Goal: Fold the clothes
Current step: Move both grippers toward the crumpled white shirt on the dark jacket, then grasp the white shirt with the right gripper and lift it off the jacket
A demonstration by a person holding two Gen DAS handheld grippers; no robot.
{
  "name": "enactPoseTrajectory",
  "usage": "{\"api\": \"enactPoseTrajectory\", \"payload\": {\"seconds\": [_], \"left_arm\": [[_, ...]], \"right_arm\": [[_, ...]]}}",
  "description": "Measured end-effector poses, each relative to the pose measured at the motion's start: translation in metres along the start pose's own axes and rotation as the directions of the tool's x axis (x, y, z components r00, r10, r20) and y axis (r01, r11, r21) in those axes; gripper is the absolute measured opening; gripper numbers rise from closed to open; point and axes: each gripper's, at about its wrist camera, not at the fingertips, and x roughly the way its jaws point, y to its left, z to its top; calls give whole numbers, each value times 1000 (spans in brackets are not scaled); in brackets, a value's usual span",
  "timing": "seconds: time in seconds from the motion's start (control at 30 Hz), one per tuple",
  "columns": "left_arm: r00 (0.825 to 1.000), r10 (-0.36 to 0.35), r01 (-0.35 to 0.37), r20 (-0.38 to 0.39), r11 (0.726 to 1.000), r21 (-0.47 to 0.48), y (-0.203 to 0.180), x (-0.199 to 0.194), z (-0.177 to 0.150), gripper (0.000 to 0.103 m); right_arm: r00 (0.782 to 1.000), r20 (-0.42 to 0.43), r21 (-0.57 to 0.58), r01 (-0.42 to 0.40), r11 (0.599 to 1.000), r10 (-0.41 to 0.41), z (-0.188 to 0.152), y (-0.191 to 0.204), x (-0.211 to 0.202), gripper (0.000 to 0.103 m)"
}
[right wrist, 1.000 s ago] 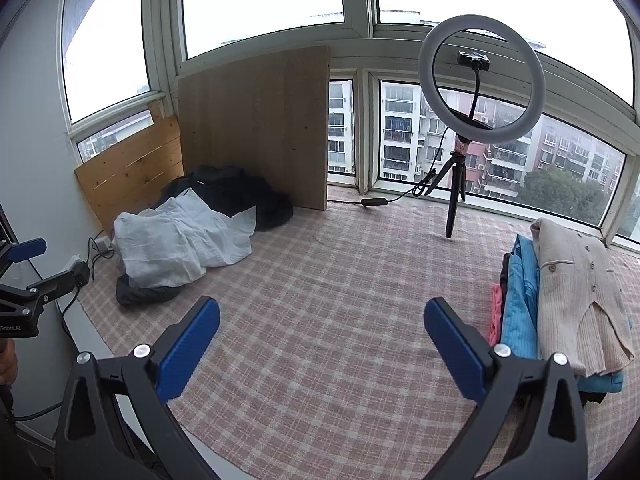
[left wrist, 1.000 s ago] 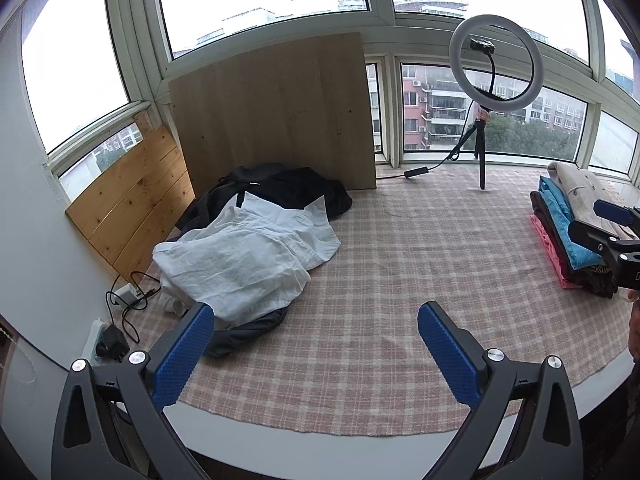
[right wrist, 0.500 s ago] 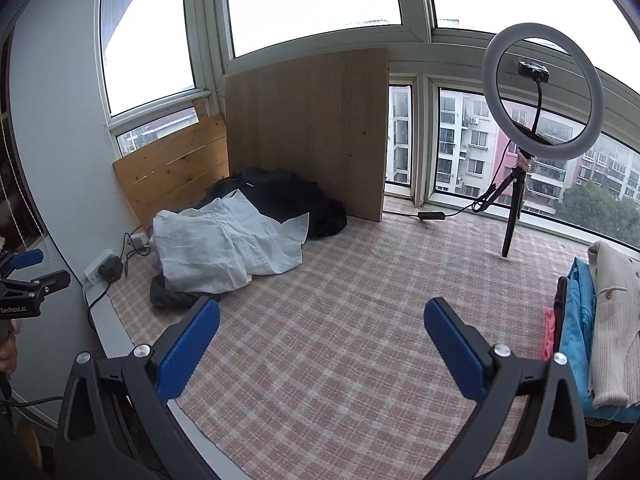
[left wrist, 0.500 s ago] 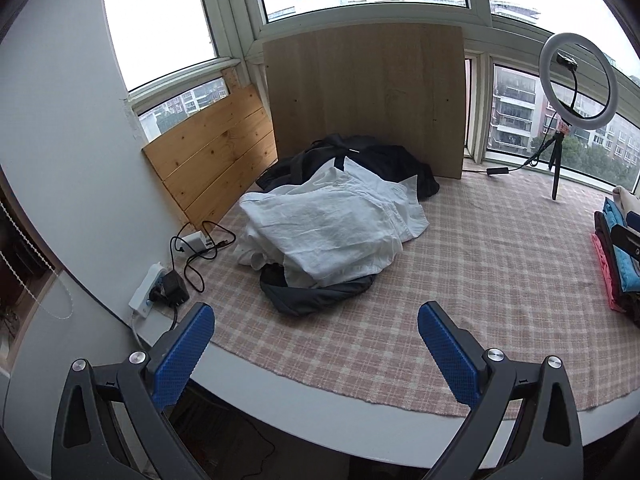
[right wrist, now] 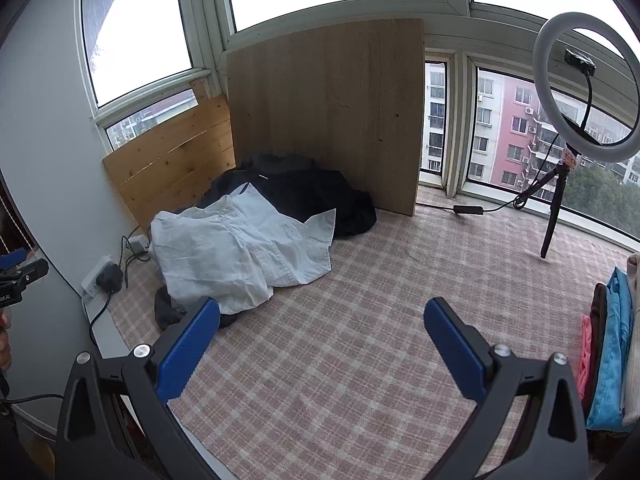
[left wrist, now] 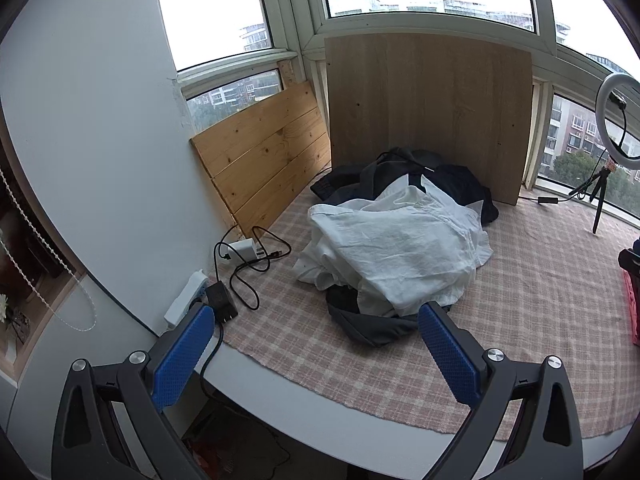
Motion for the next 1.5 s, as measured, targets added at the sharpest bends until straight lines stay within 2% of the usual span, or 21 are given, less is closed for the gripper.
{"api": "enactPoseTrajectory", "payload": {"seconds": [0.13,0.3,0.47,0.57,0.63,0.77,0.9,0.97,1.0,1.03,1.1,1.2,1.27,1.4,1.5], "left_arm": [[999,-29,29,15,1000,-8,21,23,22,102],[999,-54,54,10,998,17,37,59,46,102],[997,-72,72,-5,996,50,51,96,62,102],[996,-82,83,-22,995,51,60,119,68,102],[994,-98,100,-38,994,52,64,134,72,102],[991,-118,122,-62,990,67,61,160,78,102],[985,-144,150,-92,987,59,56,182,80,102],[982,-156,163,-105,985,60,53,189,79,102],[981,-158,166,-111,984,64,51,192,77,102],[980,-160,168,-116,983,68,49,194,76,102],[980,-159,169,-123,983,75,48,196,74,102],[981,-154,164,-117,983,80,51,193,72,102],[983,-151,159,-106,984,76,56,188,72,102],[986,-143,148,-83,987,67,68,175,72,102],[989,-136,139,-54,988,62,79,161,74,102]], "right_arm": [[999,-11,19,-35,999,35,22,21,39,103],[996,-67,51,-49,997,52,33,49,110,103],[985,-169,73,-28,997,40,19,74,184,103],[975,-208,130,-46,990,73,10,78,215,103],[969,-228,167,-56,984,94,4,81,232,103],[950,-290,148,-76,986,117,0,96,269,103],[945,-294,157,-103,982,146,0,105,284,102],[943,-271,169,-151,974,193,1,109,281,78],[942,-273,150,-161,976,197,3,112,279,50],[941,-274,130,-169,977,199,4,116,277,34],[948,-251,109,-174,979,197,10,122,268,23],[954,-186,144,-209,967,233,27,124,246,15],[948,-119,185,-271,945,295,48,125,230,12],[946,35,142,-323,936,322,112,139,178,8],[933,173,98,-336,937,316,155,142,121,7]]}}
